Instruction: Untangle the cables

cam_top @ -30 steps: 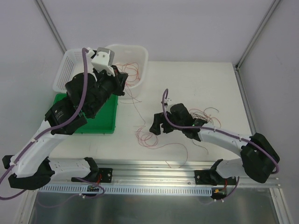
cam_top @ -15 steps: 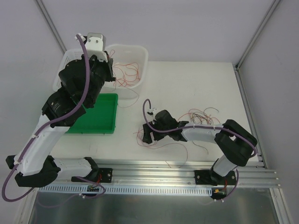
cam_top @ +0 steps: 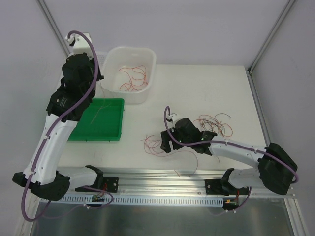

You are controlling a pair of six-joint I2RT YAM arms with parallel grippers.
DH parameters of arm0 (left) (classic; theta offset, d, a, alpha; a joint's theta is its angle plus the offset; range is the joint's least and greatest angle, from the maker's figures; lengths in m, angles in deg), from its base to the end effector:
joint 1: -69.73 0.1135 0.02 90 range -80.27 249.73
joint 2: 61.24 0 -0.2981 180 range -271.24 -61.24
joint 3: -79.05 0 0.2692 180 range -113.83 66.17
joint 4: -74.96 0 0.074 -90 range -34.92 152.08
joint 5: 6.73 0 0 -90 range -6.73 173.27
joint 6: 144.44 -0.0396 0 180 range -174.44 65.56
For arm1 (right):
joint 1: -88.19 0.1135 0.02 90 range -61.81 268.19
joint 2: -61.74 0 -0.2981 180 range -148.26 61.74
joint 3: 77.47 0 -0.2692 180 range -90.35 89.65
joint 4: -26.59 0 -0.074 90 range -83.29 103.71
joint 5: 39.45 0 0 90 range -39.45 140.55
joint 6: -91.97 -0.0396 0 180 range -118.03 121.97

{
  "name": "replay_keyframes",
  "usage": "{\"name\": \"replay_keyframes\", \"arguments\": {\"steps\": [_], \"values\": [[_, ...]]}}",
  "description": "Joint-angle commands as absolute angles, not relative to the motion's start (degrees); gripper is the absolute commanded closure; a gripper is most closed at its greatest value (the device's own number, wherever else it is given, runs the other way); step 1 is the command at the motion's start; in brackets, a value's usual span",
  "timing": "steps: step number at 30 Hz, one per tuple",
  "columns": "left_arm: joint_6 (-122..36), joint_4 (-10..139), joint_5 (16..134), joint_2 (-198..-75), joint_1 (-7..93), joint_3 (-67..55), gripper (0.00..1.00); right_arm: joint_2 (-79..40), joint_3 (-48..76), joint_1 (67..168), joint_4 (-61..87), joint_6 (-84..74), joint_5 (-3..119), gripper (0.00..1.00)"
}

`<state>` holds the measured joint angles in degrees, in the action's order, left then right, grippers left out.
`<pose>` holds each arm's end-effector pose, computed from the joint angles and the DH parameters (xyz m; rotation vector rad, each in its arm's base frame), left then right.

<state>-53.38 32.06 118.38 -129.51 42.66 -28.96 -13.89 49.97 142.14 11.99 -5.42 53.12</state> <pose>0.2088 -0.0811 0.5567 -0.1033 1.6139 0.1191 0.1654 0.2303 0.2274 -0.9337 2.1058 0.6217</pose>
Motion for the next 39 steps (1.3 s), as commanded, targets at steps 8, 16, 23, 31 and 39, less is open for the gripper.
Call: {"name": "replay_keyframes", "arguments": {"steps": [8, 16, 23, 31, 39], "values": [[-53.91, 34.30, 113.15, -139.62, 56.36, -49.11, 1.00, -3.13, 50.01, 143.03, 4.40, -3.04, 50.91, 0.16], [-55.06, 38.61, 109.47, -157.44, 68.14, -65.83, 1.00, 1.62, 50.63, 143.56, 0.18, -1.19, 50.91, 0.15], [-51.29, 43.70, 105.16, -169.25, 75.00, -70.85, 1.00, 4.08, 49.75, 143.56, -1.76, -0.84, 49.41, 0.15], [-49.35, 46.26, 99.71, -178.48, 77.29, -65.95, 0.59, 3.21, 48.87, 143.47, -4.22, 0.30, 47.65, 0.14], [-42.85, 46.08, 91.19, -163.06, 77.20, -48.20, 0.01, 5.22, 48.87, 143.47, -4.92, -0.31, 47.13, 0.14]]}}
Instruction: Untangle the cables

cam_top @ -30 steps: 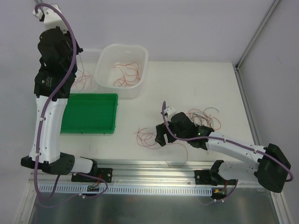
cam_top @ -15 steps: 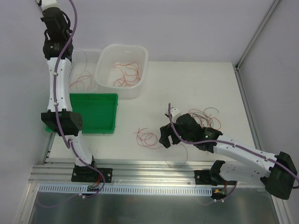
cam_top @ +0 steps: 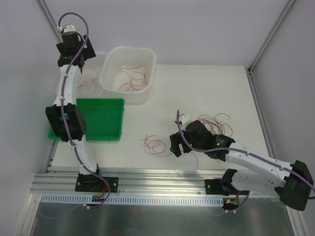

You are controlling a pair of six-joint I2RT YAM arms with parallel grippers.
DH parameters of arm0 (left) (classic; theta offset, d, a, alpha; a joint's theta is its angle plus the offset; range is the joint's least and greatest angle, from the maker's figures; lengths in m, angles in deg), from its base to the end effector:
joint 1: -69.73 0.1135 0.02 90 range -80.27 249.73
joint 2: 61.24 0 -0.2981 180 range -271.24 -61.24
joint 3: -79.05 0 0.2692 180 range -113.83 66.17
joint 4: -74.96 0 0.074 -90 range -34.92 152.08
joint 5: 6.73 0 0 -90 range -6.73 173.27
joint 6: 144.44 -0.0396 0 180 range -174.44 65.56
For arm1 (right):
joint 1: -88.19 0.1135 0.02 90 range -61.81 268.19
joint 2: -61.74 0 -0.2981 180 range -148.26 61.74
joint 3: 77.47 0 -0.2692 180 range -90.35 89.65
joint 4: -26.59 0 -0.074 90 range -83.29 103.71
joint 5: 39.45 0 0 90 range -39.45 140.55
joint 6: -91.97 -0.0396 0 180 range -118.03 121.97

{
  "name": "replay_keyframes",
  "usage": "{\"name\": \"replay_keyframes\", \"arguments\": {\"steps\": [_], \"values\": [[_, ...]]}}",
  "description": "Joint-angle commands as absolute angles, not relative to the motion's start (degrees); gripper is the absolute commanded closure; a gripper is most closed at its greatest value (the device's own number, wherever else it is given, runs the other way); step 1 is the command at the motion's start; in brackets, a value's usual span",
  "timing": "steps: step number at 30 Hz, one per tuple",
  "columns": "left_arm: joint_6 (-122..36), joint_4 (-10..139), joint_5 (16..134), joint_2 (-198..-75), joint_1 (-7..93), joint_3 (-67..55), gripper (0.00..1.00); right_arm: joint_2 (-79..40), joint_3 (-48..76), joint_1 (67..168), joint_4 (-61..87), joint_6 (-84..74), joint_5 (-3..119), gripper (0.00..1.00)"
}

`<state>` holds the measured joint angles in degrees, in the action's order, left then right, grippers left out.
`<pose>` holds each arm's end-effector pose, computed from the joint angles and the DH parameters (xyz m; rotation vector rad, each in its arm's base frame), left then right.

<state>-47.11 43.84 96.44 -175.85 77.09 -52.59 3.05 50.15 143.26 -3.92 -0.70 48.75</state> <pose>0.5053 0.0744 0.4360 -0.3925 1.7721 0.2091 0.1290 0.1826 0.2705 -0.9833 2.0386 0.5158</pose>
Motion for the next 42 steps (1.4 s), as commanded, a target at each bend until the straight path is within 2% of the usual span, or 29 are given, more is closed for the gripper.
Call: {"name": "replay_keyframes", "arguments": {"steps": [1, 5, 9, 14, 19, 23, 29, 31, 35, 38, 39, 41, 42], "values": [[-41.80, 45.64, 87.87, -160.58, 77.12, -42.61, 0.01, 5.84, 49.13, 143.47, -5.36, -0.40, 46.69, 0.14], [-36.00, 43.80, 82.05, -147.75, 74.05, -26.76, 0.01, 9.00, 49.14, 143.56, -7.56, -0.57, 42.66, 0.14], [-33.79, 41.16, 80.02, -134.23, 63.10, -11.64, 0.01, 12.16, 49.49, 143.47, -9.84, -0.93, 39.92, 0.13], [-31.68, 38.53, 75.63, -125.68, 51.03, 4.01, 0.01, 15.86, 51.06, 143.39, -11.07, -1.71, 37.90, 0.12], [-33.34, 37.11, 77.46, -125.04, 37.07, 13.24, 0.01, 19.55, 53.26, 143.47, -11.16, -3.03, 37.37, 0.12], [-39.58, 37.03, 86.60, -130.21, 21.61, 15.11, 0.01, 20.08, 54.32, 143.47, -11.25, -4.26, 37.72, 0.12], [-45.12, 37.11, 94.95, -141.46, 16.30, 11.51, 0.03, 20.52, 54.41, 143.47, -11.95, -4.62, 37.72, 0.12], [-45.91, 37.03, 96.53, -144.28, 16.03, 10.01, 0.09, 20.78, 54.32, 143.39, -12.48, -4.62, 37.46, 0.12], [-46.88, 37.03, 99.44, -149.38, 15.50, 8.95, 0.26, 21.49, 54.32, 143.47, -13.10, -4.79, 37.02, 0.12], [-46.88, 37.11, 99.44, -150.53, 14.45, 8.25, 0.36, 21.49, 54.58, 143.39, -13.19, -4.88, 36.93, 0.12], [-46.97, 37.03, 99.36, -150.80, 14.27, 7.82, 0.45, 21.40, 54.76, 143.39, -13.01, -4.79, 36.93, 0.12], [-46.53, 37.03, 99.53, -151.24, 13.66, 7.64, 0.57, 20.61, 54.59, 143.39, -12.75, -4.62, 36.93, 0.12], [-46.36, 37.03, 99.62, -151.07, 13.57, 7.37, 0.71, 20.44, 54.32, 143.47, -12.75, -4.70, 36.93, 0.12]]}}
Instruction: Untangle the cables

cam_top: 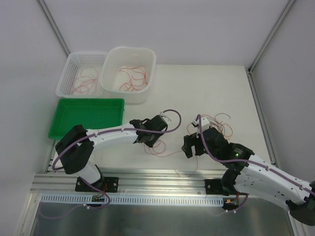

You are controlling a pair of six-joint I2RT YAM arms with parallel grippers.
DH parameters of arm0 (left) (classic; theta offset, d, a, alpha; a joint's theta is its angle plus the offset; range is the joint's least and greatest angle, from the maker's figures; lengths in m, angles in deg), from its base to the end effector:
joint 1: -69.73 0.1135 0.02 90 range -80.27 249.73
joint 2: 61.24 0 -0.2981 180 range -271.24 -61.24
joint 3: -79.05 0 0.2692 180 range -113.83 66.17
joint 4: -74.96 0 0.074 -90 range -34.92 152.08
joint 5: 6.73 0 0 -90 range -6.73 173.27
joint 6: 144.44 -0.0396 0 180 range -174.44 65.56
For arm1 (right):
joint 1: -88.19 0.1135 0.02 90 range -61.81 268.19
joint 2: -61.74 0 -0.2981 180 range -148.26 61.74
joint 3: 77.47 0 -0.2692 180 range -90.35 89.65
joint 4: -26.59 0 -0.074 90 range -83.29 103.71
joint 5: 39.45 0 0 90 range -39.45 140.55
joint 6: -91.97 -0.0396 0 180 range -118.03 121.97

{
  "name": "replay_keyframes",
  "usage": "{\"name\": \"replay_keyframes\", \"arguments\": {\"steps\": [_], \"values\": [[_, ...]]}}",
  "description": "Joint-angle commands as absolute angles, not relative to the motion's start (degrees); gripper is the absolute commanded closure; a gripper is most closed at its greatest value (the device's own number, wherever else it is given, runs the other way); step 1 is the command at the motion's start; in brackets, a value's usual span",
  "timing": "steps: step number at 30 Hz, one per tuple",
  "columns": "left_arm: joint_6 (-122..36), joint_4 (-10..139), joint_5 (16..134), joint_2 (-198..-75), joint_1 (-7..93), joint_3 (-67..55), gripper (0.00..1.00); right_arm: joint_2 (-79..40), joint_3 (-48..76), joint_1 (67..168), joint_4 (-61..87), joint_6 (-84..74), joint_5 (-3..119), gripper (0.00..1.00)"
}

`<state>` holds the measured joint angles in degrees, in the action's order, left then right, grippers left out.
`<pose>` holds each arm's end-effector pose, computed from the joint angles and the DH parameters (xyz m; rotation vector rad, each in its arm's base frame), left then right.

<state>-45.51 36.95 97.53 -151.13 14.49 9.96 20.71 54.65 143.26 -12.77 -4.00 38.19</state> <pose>0.1958 -0.2650 0.2199 0.9210 2.3799 -0.1078 0.0971 0.1242 0.2807 -0.7756 2.0048 0.3976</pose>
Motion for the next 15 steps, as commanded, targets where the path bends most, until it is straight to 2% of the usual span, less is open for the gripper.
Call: {"name": "replay_keyframes", "arguments": {"steps": [1, 3, 4, 6, 11, 15], "values": [[-45.92, 37.03, 99.53, -150.72, 13.40, 7.28, 0.77, 20.09, 54.32, 143.47, -12.66, -4.53, 37.11, 0.12], [-45.48, 36.85, 99.97, -148.87, 13.39, 6.85, 0.86, 19.99, 54.23, 143.47, -12.48, -4.62, 37.28, 0.12], [-45.04, 36.50, 100.14, -148.26, 13.39, 6.41, 0.93, 20.08, 54.32, 143.47, -12.48, -4.62, 37.20, 0.12], [-44.78, 33.88, 100.32, -146.15, 13.39, 4.14, 0.99, 20.26, 54.23, 143.47, -12.57, -4.53, 36.93, 0.12], [-45.30, 26.14, 102.78, -140.53, 13.39, -5.62, 1.00, 21.66, 54.23, 143.47, -12.57, -4.62, 36.49, 0.12], [-47.58, 24.02, 103.40, -135.52, 13.57, -17.90, 1.00, 22.63, 54.50, 143.39, -11.96, -4.44, 36.58, 0.12]]}}
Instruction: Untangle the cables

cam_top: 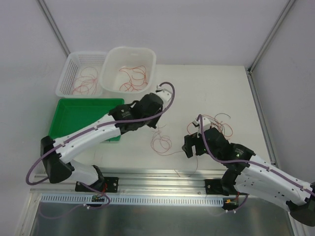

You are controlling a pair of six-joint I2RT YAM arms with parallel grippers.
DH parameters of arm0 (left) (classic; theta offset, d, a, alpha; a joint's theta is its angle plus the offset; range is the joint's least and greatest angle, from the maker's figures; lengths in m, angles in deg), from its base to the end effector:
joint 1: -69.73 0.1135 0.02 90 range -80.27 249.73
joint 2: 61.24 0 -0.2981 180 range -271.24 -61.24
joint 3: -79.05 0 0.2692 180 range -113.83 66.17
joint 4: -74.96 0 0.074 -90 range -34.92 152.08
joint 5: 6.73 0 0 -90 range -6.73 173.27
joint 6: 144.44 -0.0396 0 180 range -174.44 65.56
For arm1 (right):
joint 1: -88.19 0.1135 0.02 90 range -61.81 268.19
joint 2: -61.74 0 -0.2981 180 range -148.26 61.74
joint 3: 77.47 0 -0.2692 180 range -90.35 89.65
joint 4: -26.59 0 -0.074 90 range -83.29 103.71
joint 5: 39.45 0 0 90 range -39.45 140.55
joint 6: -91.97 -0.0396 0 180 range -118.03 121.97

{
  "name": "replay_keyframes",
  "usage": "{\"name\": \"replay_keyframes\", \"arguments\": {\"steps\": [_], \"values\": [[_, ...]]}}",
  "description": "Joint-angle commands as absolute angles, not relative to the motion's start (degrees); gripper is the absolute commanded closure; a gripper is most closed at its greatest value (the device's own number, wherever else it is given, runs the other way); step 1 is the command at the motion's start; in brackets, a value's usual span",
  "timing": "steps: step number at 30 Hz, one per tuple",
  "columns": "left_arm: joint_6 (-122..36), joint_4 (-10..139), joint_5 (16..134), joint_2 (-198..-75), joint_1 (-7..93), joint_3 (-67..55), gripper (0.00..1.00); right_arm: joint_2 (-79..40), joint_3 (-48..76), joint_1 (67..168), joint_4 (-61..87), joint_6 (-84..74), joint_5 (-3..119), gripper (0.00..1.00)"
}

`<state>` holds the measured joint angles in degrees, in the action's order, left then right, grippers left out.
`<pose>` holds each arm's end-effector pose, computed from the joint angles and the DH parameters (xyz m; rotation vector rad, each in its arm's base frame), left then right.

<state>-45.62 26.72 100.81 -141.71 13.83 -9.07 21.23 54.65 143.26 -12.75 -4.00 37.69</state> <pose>0.1906 -0.2602 0.3706 0.7513 2.1240 -0.2605 0.0965 0.1227 0.2820 -0.7654 1.9968 0.3940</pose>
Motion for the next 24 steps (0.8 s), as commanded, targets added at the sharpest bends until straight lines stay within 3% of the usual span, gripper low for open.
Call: {"name": "replay_keyframes", "arguments": {"steps": [1, 11, 15, 20, 24], "values": [[-48.11, 24.11, 103.57, -133.94, 13.74, -19.94, 1.00, 22.72, 54.67, 143.47, -11.69, -4.18, 36.75, 0.12], [-56.55, 23.23, 117.89, -134.97, 19.62, -41.65, 1.00, 20.61, 54.23, 143.47, -8.71, -3.83, 39.39, 0.12], [-55.50, 23.32, 110.72, -135.42, 28.93, -47.72, 1.00, 20.52, 54.06, 143.39, -8.52, -3.83, 39.83, 0.12], [-59.44, 23.40, 114.02, -138.75, 33.78, -60.27, 1.00, 19.82, 54.14, 143.47, -8.88, -3.74, 40.45, 0.12], [-61.65, 25.16, 115.18, -141.57, 42.36, -62.77, 1.00, 18.77, 54.23, 143.47, -8.00, -3.91, 41.59, 0.12]]}}
